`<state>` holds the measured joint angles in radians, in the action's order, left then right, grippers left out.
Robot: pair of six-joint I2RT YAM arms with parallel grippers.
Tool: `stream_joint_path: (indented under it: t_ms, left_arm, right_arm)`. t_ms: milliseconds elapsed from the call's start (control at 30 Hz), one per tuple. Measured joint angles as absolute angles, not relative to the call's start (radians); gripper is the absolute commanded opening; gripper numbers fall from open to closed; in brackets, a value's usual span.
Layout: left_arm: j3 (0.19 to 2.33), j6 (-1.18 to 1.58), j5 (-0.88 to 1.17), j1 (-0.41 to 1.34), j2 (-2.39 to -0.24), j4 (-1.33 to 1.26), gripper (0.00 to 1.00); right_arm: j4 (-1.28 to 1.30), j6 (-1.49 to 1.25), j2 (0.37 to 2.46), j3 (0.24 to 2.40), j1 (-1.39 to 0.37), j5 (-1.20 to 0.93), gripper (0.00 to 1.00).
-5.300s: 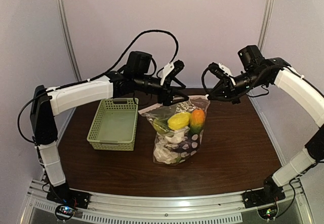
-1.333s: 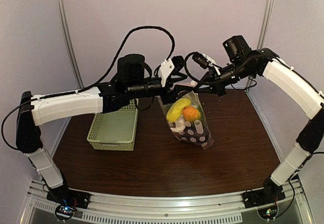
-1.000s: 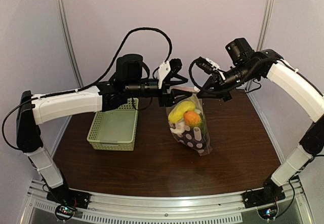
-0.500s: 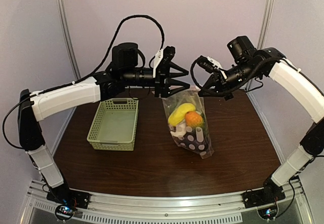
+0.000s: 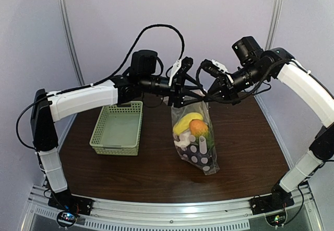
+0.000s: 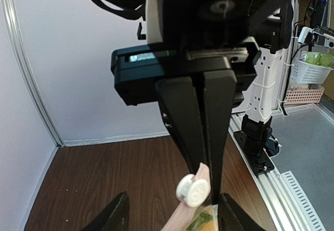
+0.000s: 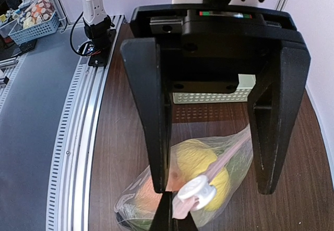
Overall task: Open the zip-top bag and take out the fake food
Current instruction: Pick up the zipper from the zipper food storage bag.
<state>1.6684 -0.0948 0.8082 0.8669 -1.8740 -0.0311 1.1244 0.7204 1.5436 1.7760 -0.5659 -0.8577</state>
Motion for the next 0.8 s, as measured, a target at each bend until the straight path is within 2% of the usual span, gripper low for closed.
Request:
stream_joint_path:
  t_ms: [267,467,733,767,800]
  left_arm:
    - [1.773,-0.122,0.883,0.871,-1.906,0.084,0.31]
    - [1.777,-0.145,0.921,0.874,-1.91,0.141,0.2]
    - [1.782,-0.165,0.92,0.874,-1.91,0.178,0.16]
    - [1.782,-0.165,0.92,0.874,-1.91,0.18,0.16]
    - [1.782,-0.165,0.92,0.874,-1.91,0.181,0.21]
  right_arm:
    - [1.134,0.735,1.544,1.776,-0.573,-0.855,0.0]
    - [1.142,0.735,1.544,1.776,-0.573,-0.847,0.0]
    - [1.15,0.734,1.544,1.776,-0.579,-0.82,0.0]
    - [1.149,0.734,1.544,1.776,-0.579,-0.816,0.0]
    - [1.149,0.734,1.544,1.776,-0.579,-0.811,0.0]
